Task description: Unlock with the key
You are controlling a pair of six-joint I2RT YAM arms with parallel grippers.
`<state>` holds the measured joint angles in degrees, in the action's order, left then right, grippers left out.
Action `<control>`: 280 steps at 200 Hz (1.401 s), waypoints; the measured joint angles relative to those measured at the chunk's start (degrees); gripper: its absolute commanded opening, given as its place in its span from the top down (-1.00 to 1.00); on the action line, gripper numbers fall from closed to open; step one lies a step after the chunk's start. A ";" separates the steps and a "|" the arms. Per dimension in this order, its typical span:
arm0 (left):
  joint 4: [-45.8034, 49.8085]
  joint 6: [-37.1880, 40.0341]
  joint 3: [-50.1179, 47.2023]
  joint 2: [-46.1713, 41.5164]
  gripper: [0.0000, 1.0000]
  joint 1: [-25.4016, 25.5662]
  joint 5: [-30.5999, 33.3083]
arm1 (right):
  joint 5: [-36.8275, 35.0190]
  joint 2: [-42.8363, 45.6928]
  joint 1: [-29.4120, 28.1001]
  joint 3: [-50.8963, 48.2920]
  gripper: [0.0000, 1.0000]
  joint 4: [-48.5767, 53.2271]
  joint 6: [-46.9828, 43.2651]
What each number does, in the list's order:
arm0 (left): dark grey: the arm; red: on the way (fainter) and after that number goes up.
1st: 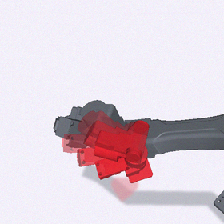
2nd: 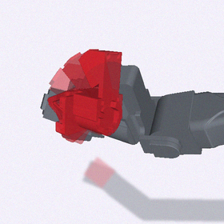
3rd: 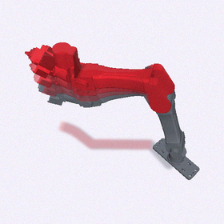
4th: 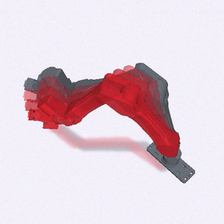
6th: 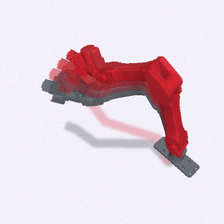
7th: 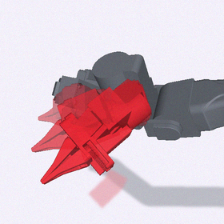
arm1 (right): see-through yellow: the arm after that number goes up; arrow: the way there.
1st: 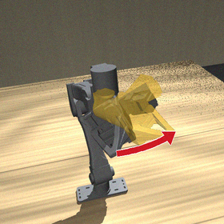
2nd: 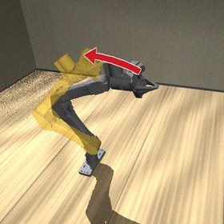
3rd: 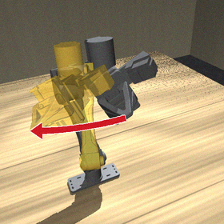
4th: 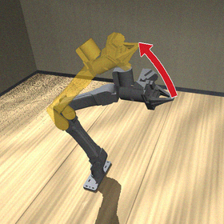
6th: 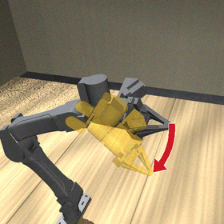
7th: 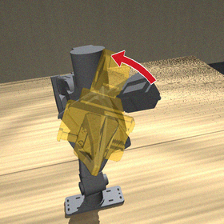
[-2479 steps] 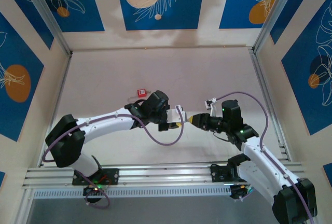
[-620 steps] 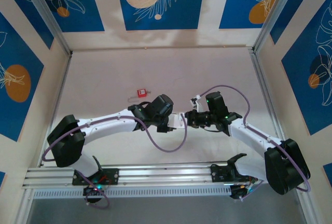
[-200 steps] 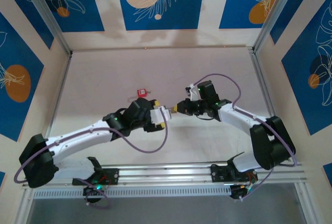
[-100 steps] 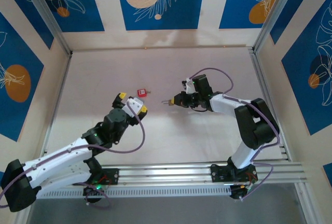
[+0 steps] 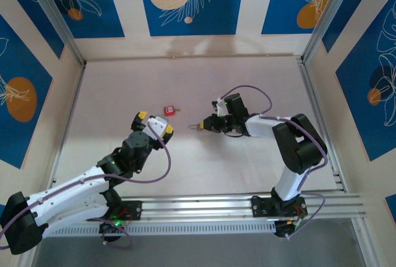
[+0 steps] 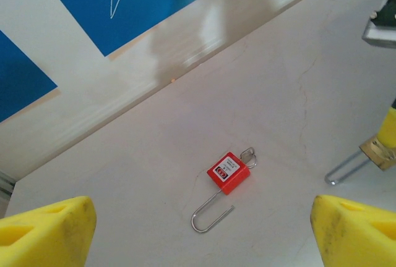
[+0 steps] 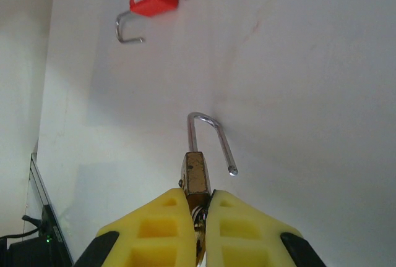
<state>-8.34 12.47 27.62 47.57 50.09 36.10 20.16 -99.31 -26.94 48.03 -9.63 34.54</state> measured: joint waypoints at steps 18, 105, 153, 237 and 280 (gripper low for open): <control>-0.07 -0.02 0.00 0.00 -0.77 0.00 -0.02 | 0.61 -0.17 -0.42 -0.28 0.93 -0.46 -0.02; -0.24 -0.15 0.00 -0.28 -0.77 0.00 -0.02 | 1.27 -0.28 -1.99 -4.59 0.94 -3.48 0.04; -0.24 -0.37 0.00 -0.26 -0.78 0.00 -0.07 | 1.49 -0.87 -1.42 -4.61 0.87 -4.09 0.07; -0.22 -1.70 0.00 0.90 -0.85 -0.07 -1.29 | 1.57 -2.29 2.19 -4.26 0.46 0.33 0.20; 0.55 -1.73 0.20 0.70 -0.91 -0.11 -1.57 | -0.09 -1.62 3.98 -2.10 0.27 5.27 -0.28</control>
<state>-7.79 10.74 27.81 48.27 49.98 34.52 20.08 -100.92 -22.96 45.93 -4.36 34.26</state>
